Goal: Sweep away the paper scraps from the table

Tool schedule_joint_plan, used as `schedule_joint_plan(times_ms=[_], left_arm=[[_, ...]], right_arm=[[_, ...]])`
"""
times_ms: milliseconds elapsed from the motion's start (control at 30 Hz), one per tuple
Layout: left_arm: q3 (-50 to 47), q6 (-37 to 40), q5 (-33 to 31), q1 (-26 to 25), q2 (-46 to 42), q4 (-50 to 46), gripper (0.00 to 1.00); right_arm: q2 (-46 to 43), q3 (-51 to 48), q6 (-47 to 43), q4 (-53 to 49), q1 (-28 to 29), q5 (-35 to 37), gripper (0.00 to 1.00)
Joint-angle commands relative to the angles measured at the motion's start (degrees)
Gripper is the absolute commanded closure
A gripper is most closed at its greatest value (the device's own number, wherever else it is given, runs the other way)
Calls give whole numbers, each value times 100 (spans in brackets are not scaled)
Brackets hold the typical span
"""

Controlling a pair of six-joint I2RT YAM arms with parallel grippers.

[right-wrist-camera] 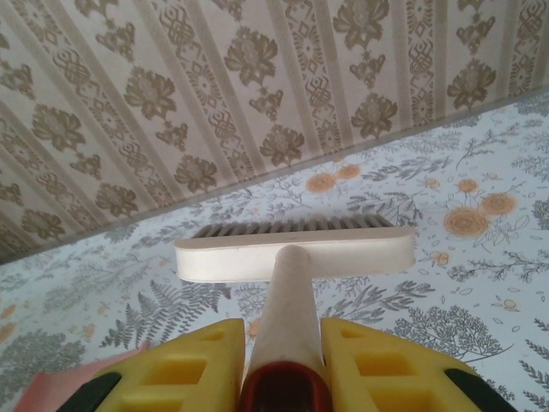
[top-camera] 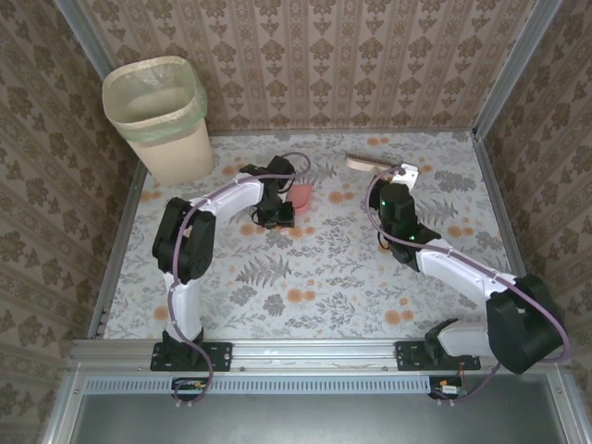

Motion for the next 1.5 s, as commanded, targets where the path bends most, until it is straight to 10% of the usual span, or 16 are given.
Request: schedule_joint_plan(times_ms=[0, 367, 833, 967, 1467], left_arm=[[482, 257, -324, 209, 308, -442, 97], [1127, 435, -399, 302, 817, -739, 67], [310, 442, -611, 73, -637, -157, 33], [-576, 420, -925, -119, -1591, 397, 0], [-4726, -39, -2726, -546, -5801, 2456, 0]], right_arm=[[187, 319, 55, -27, -23, 76, 100], [766, 717, -106, -218, -23, -375, 100], [1317, 1116, -288, -309, 174, -626, 100], [1564, 1152, -461, -118, 363, -555, 100], [1678, 218, -593, 654, 1156, 607, 90]])
